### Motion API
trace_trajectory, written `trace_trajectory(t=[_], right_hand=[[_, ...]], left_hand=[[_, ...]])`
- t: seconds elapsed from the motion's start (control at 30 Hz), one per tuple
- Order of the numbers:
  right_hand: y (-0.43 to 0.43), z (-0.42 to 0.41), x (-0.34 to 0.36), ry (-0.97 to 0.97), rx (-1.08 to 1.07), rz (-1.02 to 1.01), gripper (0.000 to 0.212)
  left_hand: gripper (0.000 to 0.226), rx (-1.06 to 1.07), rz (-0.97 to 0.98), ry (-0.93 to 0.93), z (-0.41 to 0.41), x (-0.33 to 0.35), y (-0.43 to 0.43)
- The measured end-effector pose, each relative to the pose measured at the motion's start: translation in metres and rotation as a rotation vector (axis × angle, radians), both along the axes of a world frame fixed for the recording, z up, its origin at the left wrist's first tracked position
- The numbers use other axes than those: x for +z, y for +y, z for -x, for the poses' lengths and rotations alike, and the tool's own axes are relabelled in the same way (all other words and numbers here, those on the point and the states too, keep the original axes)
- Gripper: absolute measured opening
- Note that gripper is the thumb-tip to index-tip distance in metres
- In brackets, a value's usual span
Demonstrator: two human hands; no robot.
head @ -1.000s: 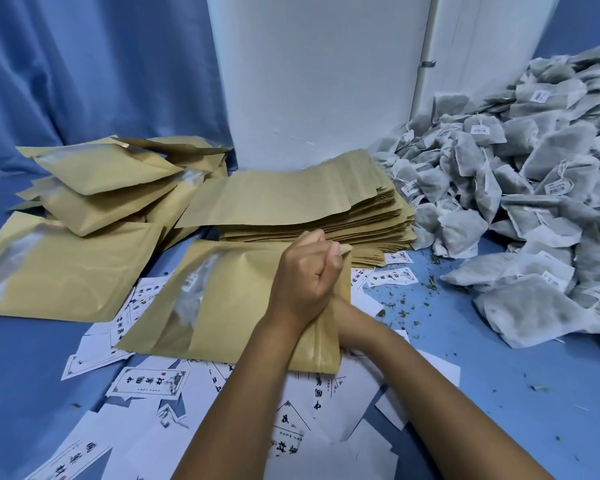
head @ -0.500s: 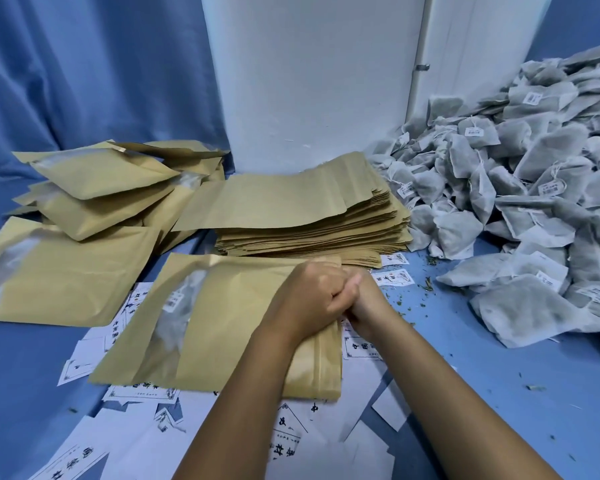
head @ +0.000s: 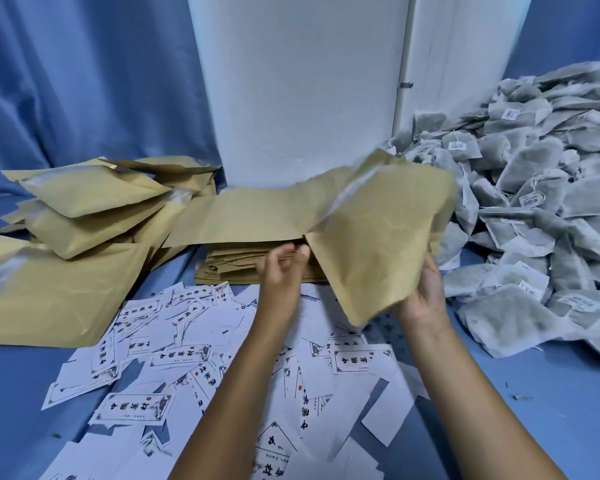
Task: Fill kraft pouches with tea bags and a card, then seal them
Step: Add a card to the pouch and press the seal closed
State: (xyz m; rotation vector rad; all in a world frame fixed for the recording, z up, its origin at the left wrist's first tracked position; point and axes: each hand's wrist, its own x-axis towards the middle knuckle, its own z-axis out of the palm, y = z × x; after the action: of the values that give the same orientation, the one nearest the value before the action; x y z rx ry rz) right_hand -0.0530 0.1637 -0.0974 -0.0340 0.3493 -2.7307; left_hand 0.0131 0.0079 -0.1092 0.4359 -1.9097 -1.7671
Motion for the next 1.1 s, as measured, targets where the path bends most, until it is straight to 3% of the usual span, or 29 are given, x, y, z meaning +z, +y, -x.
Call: trace_trajectory(t=[0.07,0.13,0.2,0.27,0.33,0.4,0.47,0.6,1.1], right_hand=[[-0.004,0.005,-0.004,-0.041,-0.032,0.026,0.036],[-0.008,0.008,-0.010,-0.035,-0.051,-0.014,0.031],[-0.010,0.010,-0.015,-0.029,-0.064,-0.122,0.023],[-0.007,0.011,-0.021,-0.103,-0.150,-0.297,0.012],[0.001,0.015,-0.028,-0.157,-0.301,-0.535,0.009],[0.008,0.020,-0.033,-0.118,-0.422,-0.747,0.013],[0.009,0.023,-0.035,-0.058,-0.430,-0.826,0.014],[0.008,0.025,-0.036,-0.057,-0.343,-0.820,0.012],[0.008,0.024,-0.039,-0.043,-0.368,-0.722,0.009]], left_hand=[[0.038,-0.229,-0.211,-0.167,0.001,-0.005,0.006],[0.044,-0.503,-0.595,-0.187,-0.004,-0.004,0.010],[0.039,-0.588,-0.772,-0.131,-0.005,-0.003,0.007],[0.022,-0.483,-0.698,-0.061,-0.002,-0.005,0.002],[0.012,-0.314,-0.453,-0.073,-0.001,-0.008,-0.007],[0.010,-0.207,-0.250,-0.097,-0.001,-0.016,-0.018],[0.011,-0.162,-0.192,-0.113,0.001,-0.022,-0.027],[0.009,-0.174,-0.155,-0.178,0.002,-0.028,-0.032],[0.009,-0.130,-0.073,-0.203,0.004,-0.030,-0.031]])
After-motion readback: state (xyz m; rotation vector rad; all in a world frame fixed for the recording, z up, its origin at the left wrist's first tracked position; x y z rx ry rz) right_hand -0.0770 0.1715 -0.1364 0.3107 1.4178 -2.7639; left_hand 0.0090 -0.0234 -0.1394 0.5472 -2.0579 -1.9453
